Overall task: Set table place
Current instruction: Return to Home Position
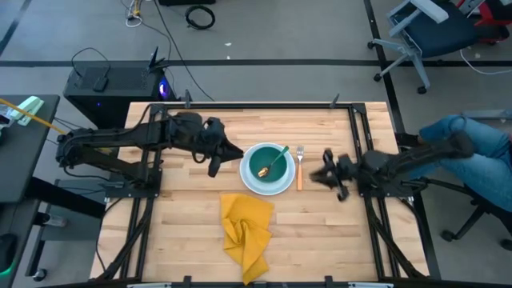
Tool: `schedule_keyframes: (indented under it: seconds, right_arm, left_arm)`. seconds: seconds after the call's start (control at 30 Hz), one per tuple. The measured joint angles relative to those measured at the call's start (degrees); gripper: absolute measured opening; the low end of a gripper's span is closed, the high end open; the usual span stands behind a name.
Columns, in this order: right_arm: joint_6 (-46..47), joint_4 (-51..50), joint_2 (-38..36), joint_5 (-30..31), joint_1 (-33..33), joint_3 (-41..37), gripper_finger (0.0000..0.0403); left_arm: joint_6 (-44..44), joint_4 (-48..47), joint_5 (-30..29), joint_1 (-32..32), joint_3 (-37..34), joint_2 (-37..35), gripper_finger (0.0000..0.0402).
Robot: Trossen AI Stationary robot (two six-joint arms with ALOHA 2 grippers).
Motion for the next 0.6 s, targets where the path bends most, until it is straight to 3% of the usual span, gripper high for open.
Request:
schedule_keyframes:
  seconds: [0.17, 0.27, 0.43, 0.6]
  right_arm:
    - [-2.9, -9.1, 0.0, -10.0, -16.3, 9.2, 0.0077]
    - [-4.2, -14.1, -0.2, -11.4, -23.1, 15.5, 0.0077]
    - [-4.1, -18.4, -0.4, -12.0, -31.0, 21.1, 0.0077]
    - [-4.3, -26.3, -2.9, -14.9, -35.8, 24.1, 0.0077]
  left_arm:
    - [2.3, 5.8, 6.3, 0.0, 0.0, 0.0, 0.0075]
    - [3.3, 7.9, 8.6, 0.1, 0.0, -0.1, 0.0071]
    - [5.3, 6.8, 8.7, 2.1, 0.0, -2.6, 0.0067]
    - [8.1, 3.5, 8.6, 4.8, 0.0, -11.1, 0.0073]
